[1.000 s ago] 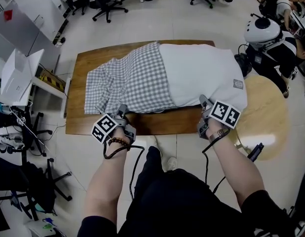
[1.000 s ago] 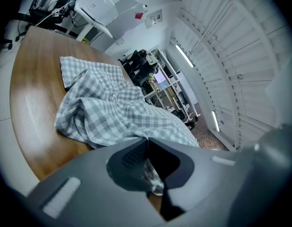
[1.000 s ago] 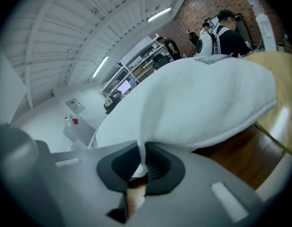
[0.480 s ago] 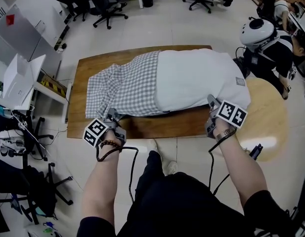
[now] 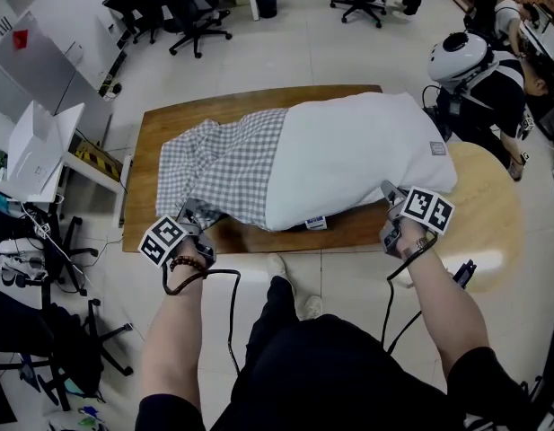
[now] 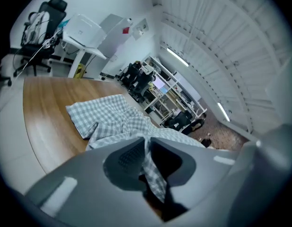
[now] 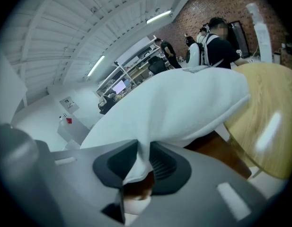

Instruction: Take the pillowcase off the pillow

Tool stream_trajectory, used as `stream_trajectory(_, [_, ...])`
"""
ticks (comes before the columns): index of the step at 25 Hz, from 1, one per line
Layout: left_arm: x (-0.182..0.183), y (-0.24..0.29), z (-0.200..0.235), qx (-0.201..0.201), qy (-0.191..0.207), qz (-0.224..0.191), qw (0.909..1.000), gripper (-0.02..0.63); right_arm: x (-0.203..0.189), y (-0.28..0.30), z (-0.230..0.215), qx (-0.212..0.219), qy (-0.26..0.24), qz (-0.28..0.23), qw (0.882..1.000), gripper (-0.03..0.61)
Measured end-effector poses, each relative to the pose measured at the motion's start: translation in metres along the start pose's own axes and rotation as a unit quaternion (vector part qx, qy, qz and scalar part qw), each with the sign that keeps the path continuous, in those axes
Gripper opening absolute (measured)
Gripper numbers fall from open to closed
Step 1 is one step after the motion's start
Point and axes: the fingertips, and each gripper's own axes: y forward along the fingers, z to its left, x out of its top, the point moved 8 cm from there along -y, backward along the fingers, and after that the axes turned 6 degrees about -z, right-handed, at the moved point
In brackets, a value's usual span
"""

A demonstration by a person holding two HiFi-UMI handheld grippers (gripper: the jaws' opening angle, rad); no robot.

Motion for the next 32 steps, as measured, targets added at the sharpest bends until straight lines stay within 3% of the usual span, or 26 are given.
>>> stream_trajectory(2, [0.001,-0.002,-0.011,0.009,0.044,0.014,0.9989,0.156,-0.001,-0.004,-0.001,-0.004,0.010,0.007,1.000,0.150])
stream_trajectory(5, [0.004,-0.005,-0.024,0.016,0.075,0.016,0.9969,0.189,-0.001,-0.011,0.002,-0.008,0.008,0.009,1.000,0.192])
stream_trajectory(14, [0.000,-0.012,-0.071,-0.017,0.129,0.018,0.9913,0.213,-0.011,-0.037,0.019,0.012,0.012,0.022,1.000,0.193])
stream_trajectory(20, [0.000,-0.023,-0.108,-0.045,0.167,0.024,0.9847,0.213,-0.001,-0.058,0.052,0.034,-0.020,0.008,0.999,0.193])
stream_trajectory(27, [-0.004,-0.040,-0.142,-0.074,0.225,0.032,0.9709,0.216,0.011,-0.077,0.077,0.059,-0.066,0.002,0.996,0.193])
stream_trajectory(32, [0.002,-0.044,-0.171,-0.083,0.286,0.043,0.9538,0.222,0.029,-0.078,0.104,0.090,-0.123,0.012,0.988,0.195])
